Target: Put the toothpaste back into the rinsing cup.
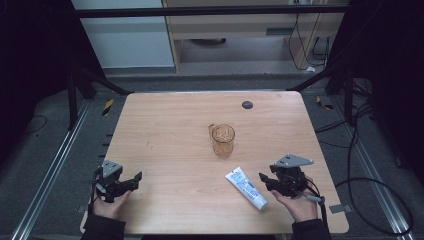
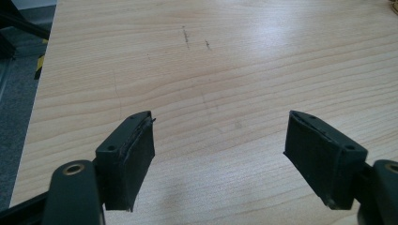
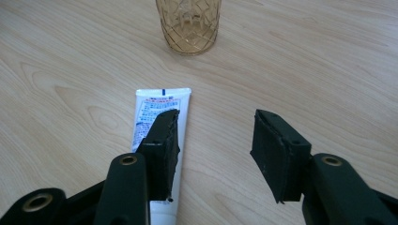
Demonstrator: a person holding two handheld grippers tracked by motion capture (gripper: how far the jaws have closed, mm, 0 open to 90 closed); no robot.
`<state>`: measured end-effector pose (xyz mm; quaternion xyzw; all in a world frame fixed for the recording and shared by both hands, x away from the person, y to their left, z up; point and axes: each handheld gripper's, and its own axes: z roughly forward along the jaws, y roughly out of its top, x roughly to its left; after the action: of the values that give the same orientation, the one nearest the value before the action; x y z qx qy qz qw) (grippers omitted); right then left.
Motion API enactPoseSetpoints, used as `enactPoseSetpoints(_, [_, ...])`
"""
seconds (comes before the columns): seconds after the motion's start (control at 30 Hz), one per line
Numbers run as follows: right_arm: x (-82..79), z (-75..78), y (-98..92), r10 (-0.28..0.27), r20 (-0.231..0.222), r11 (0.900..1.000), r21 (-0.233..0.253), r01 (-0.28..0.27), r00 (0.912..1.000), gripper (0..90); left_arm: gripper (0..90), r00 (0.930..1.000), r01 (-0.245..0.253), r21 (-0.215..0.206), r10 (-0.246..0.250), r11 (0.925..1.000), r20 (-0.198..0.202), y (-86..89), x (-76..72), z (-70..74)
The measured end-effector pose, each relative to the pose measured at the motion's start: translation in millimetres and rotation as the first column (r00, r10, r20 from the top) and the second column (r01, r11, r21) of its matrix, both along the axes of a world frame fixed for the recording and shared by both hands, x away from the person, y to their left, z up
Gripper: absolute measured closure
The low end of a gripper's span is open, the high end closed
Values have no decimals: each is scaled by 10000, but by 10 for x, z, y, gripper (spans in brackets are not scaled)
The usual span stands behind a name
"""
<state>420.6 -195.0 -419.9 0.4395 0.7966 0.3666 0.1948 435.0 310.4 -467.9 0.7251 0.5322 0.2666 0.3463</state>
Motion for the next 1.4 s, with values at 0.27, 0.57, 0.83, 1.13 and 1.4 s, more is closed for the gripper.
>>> enactPoseSetpoints(0.27, [111,134,231,407,-363,9986,-335,-420,9985,484,232,10000,2,39,-2,10000,-44,-3,3,-7])
enactPoseSetpoints(0.57, [225,122,514,616,-995,9941,-827,-699,9931,449,231,10000,-3,87,3,10000,-13,0,1,-2])
enactPoseSetpoints(0.83, [288,25,589,577,-1414,9907,-1139,-742,9883,430,231,10000,30,110,-30,9999,-50,-9,5,-9])
enactPoseSetpoints(1.13, [358,-128,648,526,-2109,9873,-1356,-825,9761,406,231,10000,41,131,-40,9999,-70,-11,9,-12])
enactPoseSetpoints(1.4, [411,-226,711,532,-2431,9858,-1420,-898,9685,394,231,9999,70,151,-69,9999,-80,-18,11,-15])
